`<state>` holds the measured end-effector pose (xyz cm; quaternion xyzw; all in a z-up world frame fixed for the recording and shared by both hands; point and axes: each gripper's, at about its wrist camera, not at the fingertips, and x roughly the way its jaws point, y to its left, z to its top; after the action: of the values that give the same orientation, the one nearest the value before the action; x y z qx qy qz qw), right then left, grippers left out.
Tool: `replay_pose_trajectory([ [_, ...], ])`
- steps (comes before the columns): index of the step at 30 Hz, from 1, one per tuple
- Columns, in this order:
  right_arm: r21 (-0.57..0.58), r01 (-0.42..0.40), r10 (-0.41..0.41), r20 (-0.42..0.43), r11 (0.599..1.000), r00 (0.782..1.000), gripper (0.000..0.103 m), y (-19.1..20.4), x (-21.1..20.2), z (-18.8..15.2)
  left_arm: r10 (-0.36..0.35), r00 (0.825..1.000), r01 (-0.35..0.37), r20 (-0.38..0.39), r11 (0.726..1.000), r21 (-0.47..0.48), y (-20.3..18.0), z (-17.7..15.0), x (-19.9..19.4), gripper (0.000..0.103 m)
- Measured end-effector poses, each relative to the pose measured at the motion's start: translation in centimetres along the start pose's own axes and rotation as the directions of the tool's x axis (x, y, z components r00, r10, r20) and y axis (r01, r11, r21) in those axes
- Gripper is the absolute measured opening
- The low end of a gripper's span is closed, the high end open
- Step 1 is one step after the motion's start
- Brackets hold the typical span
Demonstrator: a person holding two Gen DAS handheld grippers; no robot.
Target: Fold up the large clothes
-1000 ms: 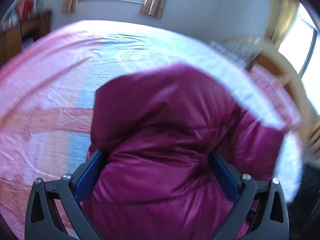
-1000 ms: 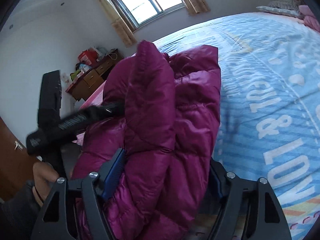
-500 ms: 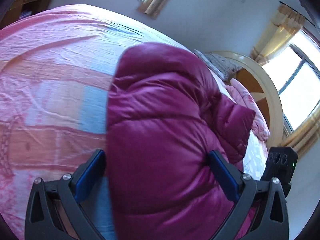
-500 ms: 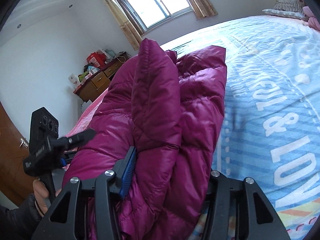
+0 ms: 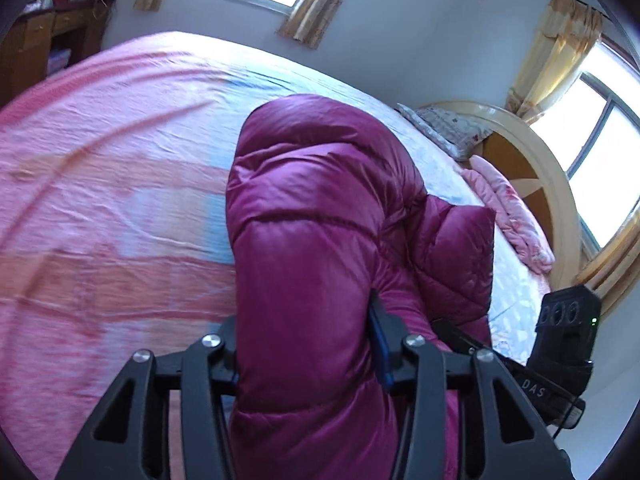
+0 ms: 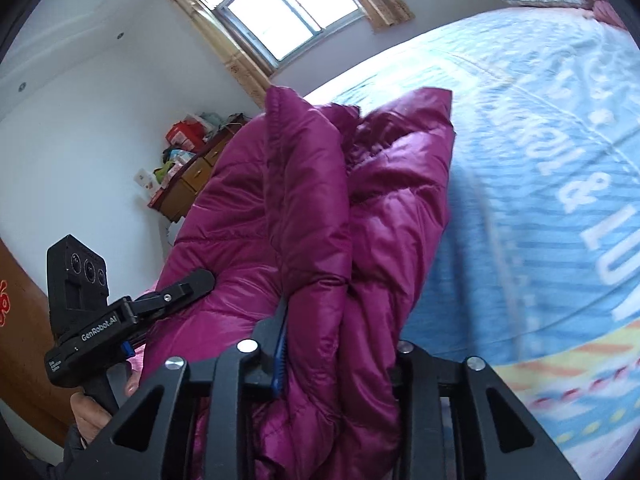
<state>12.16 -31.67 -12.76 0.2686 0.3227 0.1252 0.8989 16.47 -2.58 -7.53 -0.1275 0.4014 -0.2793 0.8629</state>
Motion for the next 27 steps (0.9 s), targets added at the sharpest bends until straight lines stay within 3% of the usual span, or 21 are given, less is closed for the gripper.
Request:
replay_pose_trajectory([
  [5,-0.046,-0.11,0.109,-0.041,0.993,0.993,0.026,4.3,2.7,0.3,0.063,0.996,-0.061,0.058,0.997,-0.049,4.3,0.5,-4.2,0.045],
  [9,-0.077,-0.234,0.228,-0.078,0.969,0.97,0.026,9.2,6.3,0.4,0.146,0.981,-0.13,0.129,0.984,-0.123,8.2,1.0,-8.3,0.045],
  [12,-0.117,-0.321,0.308,-0.113,0.94,0.945,0.026,13.7,9.5,0.3,0.238,0.954,-0.21,0.182,0.964,-0.161,10.8,1.5,-11.5,0.045],
  [16,-0.123,-0.419,0.4,-0.157,0.899,0.903,0.026,18.9,14.4,-0.3,0.375,0.898,-0.335,0.229,0.922,-0.195,14.5,2.3,-15.2,0.045],
  [20,-0.151,-0.436,0.404,-0.2,0.887,0.893,0.026,22.4,19.7,-1.5,0.484,0.847,-0.433,0.222,0.869,-0.242,18.3,3.1,-15.5,0.045],
  [23,-0.201,-0.397,0.348,-0.239,0.896,0.907,0.026,24.1,23.5,-2.7,0.55,0.818,-0.5,0.17,0.825,-0.265,22.1,3.0,-14.0,0.045],
  [27,-0.248,-0.362,0.303,-0.248,0.899,0.92,0.026,24.7,25.9,-3.4,0.54,0.831,-0.462,0.134,0.803,-0.377,26.6,1.7,-14.3,0.058],
])
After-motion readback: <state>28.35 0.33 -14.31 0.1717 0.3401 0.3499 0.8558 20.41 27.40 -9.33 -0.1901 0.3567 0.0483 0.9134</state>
